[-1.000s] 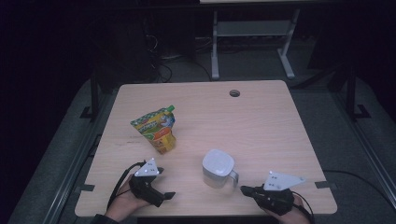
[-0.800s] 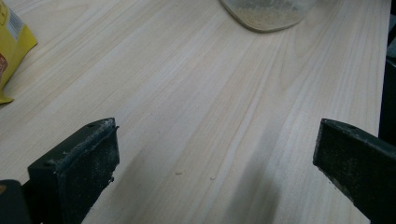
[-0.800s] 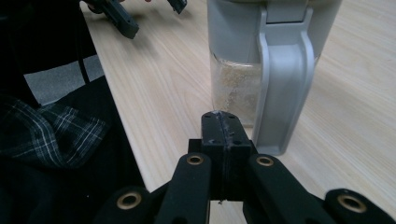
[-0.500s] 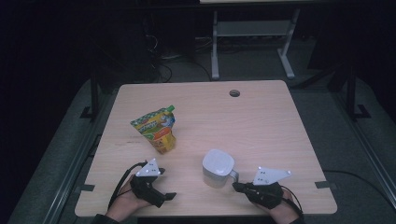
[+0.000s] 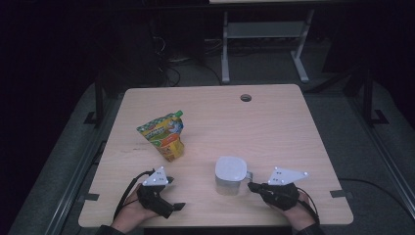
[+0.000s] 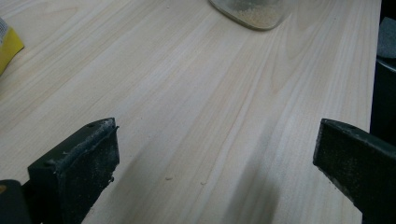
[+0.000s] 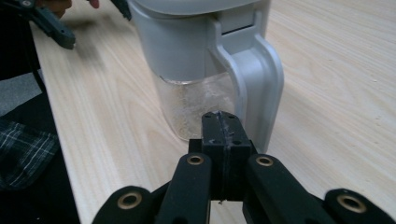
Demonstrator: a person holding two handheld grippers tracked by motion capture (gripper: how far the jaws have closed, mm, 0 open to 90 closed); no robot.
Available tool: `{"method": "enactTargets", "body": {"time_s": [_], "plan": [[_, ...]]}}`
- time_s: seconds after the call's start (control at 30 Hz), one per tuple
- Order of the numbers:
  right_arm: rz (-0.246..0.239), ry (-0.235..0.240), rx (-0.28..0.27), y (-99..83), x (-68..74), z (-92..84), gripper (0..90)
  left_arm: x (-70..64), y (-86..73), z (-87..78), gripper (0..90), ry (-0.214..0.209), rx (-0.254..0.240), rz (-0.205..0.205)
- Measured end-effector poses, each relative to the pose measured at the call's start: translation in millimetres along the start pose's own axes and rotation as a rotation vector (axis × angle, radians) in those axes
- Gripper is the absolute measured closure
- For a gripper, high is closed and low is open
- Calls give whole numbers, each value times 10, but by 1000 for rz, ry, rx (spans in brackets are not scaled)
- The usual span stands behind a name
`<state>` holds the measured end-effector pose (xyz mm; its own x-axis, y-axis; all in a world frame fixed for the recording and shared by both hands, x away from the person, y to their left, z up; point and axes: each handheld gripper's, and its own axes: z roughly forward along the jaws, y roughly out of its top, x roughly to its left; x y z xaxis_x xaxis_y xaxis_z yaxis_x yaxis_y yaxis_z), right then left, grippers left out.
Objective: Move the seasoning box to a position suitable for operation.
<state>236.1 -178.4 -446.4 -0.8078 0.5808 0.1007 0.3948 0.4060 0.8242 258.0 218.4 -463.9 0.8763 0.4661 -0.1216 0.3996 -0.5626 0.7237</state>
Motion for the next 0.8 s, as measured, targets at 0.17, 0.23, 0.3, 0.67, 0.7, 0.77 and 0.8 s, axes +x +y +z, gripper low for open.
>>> {"method": "enactTargets", "body": {"time_s": [0.17,0.23,0.3,0.67,0.7,0.77,0.8], "plan": [[7,-14,-3,-3,-66,-8,899,-5,1,11,0,-4,-6,-8],[7,-20,1,2,-87,1,899,-5,4,14,0,-5,-7,-8],[12,-22,2,11,-113,9,899,-5,5,17,0,-7,-8,-9],[10,-36,-2,77,-247,93,899,27,-22,-30,0,7,-25,-11],[10,-37,1,86,-253,104,900,29,-22,-34,0,9,-25,-10],[4,-38,-2,102,-266,126,900,20,-17,-39,0,9,-33,-14],[4,-39,-2,106,-268,133,899,16,-16,-40,0,9,-31,-14]]}}
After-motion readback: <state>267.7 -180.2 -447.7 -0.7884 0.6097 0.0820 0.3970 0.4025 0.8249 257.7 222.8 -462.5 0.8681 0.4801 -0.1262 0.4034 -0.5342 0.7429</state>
